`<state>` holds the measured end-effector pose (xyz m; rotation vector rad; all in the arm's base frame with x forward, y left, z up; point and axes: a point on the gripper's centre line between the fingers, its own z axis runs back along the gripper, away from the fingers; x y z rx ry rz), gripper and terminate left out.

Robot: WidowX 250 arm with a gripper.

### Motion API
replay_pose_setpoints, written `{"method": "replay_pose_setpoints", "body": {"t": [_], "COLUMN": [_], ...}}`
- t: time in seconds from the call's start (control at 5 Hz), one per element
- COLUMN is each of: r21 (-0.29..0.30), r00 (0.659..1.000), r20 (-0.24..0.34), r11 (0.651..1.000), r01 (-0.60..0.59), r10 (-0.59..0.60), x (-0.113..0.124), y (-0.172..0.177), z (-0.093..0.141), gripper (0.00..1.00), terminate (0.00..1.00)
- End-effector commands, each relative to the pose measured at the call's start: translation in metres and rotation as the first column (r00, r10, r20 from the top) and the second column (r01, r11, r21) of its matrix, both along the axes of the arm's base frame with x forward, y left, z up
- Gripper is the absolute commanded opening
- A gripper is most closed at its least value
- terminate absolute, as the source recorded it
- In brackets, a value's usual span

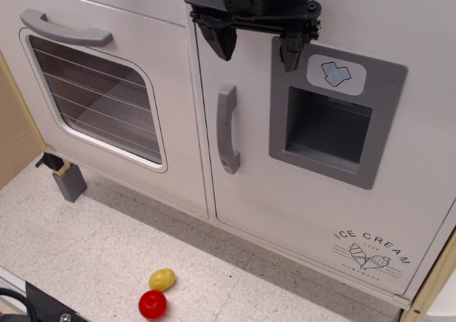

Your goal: Close fridge

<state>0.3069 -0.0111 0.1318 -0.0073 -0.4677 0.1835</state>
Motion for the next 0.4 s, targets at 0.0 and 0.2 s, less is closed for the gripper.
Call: {"method": "replay_pose_setpoints", "body": {"t": [0.0,0.2], "r21": [0.029,0.029], "r00": [1.000,1.000], "r20": [0.011,0.011], "r11": [1.000,1.000], "r01": [-0.007,-0.007], "r10": [0.007,0.007], "x": [-0.0068,-0.0068], "y": [0.0050,0.0050], "z": [0.0157,0.0157], "gripper": [1.00,1.00], "terminate": [0.00,1.00]}}
